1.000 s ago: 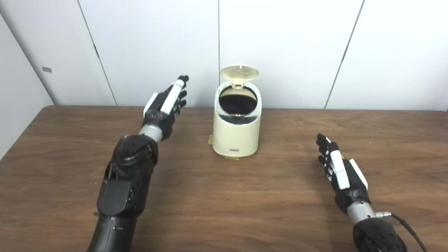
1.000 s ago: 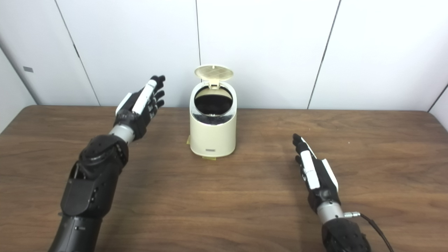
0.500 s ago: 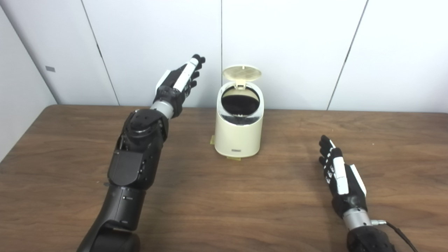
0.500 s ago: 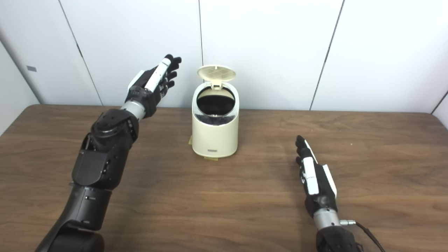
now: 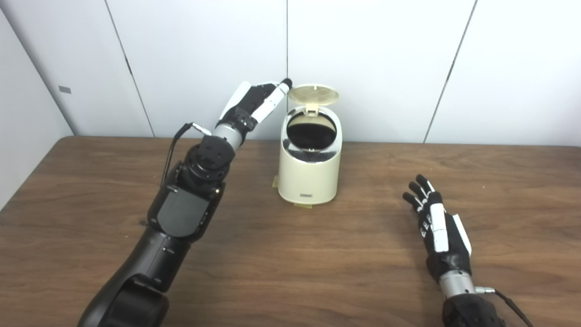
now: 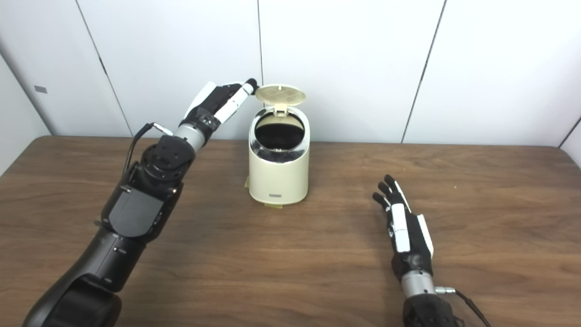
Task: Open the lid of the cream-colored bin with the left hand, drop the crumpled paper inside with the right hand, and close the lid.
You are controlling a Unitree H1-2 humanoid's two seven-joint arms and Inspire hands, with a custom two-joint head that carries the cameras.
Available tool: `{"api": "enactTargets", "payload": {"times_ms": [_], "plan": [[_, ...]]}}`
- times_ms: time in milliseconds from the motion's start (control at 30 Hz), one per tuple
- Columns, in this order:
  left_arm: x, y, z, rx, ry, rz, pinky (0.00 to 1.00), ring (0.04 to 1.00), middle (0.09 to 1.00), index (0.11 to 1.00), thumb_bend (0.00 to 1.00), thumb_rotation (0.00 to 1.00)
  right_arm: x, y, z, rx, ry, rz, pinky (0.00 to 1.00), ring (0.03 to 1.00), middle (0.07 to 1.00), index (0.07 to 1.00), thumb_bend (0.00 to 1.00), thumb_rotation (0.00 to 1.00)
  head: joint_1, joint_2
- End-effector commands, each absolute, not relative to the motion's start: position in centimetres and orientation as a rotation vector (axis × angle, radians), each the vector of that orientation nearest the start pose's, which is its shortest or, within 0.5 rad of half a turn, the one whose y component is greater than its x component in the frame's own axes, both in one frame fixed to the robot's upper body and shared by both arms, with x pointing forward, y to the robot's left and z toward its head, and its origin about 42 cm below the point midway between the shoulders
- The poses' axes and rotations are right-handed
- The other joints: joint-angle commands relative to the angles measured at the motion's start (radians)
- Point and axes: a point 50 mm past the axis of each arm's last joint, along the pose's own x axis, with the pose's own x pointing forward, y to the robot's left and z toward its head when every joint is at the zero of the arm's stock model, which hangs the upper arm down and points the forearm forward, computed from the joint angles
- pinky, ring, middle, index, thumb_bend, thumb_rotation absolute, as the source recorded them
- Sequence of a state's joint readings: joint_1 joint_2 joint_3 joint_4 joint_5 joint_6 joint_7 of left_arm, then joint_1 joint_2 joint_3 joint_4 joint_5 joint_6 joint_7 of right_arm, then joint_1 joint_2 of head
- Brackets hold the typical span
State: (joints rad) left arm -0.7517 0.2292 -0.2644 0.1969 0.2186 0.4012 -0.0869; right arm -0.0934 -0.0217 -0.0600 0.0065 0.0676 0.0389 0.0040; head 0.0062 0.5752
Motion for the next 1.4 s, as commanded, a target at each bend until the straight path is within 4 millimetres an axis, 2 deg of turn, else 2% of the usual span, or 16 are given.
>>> {"api": "enactTargets", "payload": {"times_ms": [0, 167, 267, 433, 567, 700, 800, 867, 933, 1167, 1300, 1367], "plan": [[47.7, 15.1, 32.6, 0.633, -0.276, -0.220, 1.00, 0.966, 0.884, 0.773, 0.43, 1.00, 31.9, -21.8, 12.3, 0.071, -0.082, -0.020, 1.00, 0.894, 0.932, 0.945, 0.58, 0.96, -0.001, 0.000], [47.2, 14.4, 32.5, 0.699, -0.313, -0.228, 0.93, 0.927, 0.873, 0.744, 0.48, 1.00, 31.8, -22.0, 12.1, 0.022, -0.082, -0.027, 1.00, 0.886, 0.925, 0.947, 0.54, 0.94, -0.006, 0.000], [46.8, 14.1, 32.5, 0.715, -0.334, -0.233, 0.91, 0.936, 0.884, 0.733, 0.53, 1.00, 31.7, -22.1, 11.9, -0.002, -0.076, -0.031, 1.00, 0.886, 0.925, 0.949, 0.51, 0.94, -0.008, 0.003], [46.3, 14.3, 32.8, 0.744, -0.373, -0.233, 0.90, 0.938, 0.884, 0.724, 0.55, 1.00, 31.8, -22.2, 11.8, -0.021, -0.064, -0.040, 1.00, 0.882, 0.919, 0.942, 0.51, 0.96, -0.011, 0.007], [45.7, 14.5, 33.1, 0.838, -0.447, -0.227, 0.86, 0.943, 0.897, 0.705, 0.57, 1.00, 31.8, -22.3, 12.0, -0.031, -0.065, -0.048, 1.00, 0.878, 0.917, 0.947, 0.51, 0.97, -0.012, 0.012], [45.0, 14.6, 33.6, 1.129, -0.574, -0.211, 0.79, 0.917, 0.903, 0.719, 0.59, 1.00, 32.0, -22.2, 12.1, -0.036, -0.066, -0.074, 1.00, 0.869, 0.908, 0.941, 0.49, 0.97, -0.006, 0.020], [44.5, 14.5, 33.6, 1.285, -0.644, -0.191, 0.82, 0.924, 0.889, 0.731, 0.57, 1.00, 32.1, -22.2, 12.2, -0.041, -0.077, -0.085, 1.00, 0.868, 0.901, 0.939, 0.48, 0.97, -0.009, 0.025], [44.3, 14.4, 33.5, 1.336, -0.660, -0.186, 0.89, 0.946, 0.896, 0.738, 0.55, 1.00, 32.1, -22.2, 12.3, -0.039, -0.081, -0.089, 1.00, 0.873, 0.902, 0.943, 0.48, 0.97, -0.009, 0.027], [44.2, 14.4, 33.3, 1.362, -0.663, -0.188, 0.91, 0.954, 0.898, 0.740, 0.55, 1.00, 32.1, -22.3, 12.4, -0.038, -0.083, -0.099, 1.00, 0.870, 0.899, 0.943, 0.48, 0.97, -0.009, 0.028], [44.8, 15.3, 31.6, 1.347, -0.620, -0.208, 0.87, 0.932, 0.871, 0.714, 0.54, 1.00, 31.8, -22.6, 13.5, -0.036, -0.135, -0.144, 1.00, 0.858, 0.883, 0.937, 0.51, 0.98, -0.008, 0.039], [45.0, 15.9, 30.6, 1.387, -0.602, -0.231, 0.86, 0.924, 0.871, 0.712, 0.54, 1.00, 31.6, -22.5, 14.0, -0.004, -0.164, -0.190, 0.96, 0.852, 0.842, 0.894, 0.50, 0.91, -0.006, 0.046], [45.1, 16.1, 30.0, 1.407, -0.589, -0.243, 0.85, 0.927, 0.876, 0.719, 0.55, 1.00, 31.5, -22.4, 14.3, -0.008, -0.172, -0.202, 0.96, 0.859, 0.831, 0.880, 0.50, 0.92, -0.008, 0.048]]}}
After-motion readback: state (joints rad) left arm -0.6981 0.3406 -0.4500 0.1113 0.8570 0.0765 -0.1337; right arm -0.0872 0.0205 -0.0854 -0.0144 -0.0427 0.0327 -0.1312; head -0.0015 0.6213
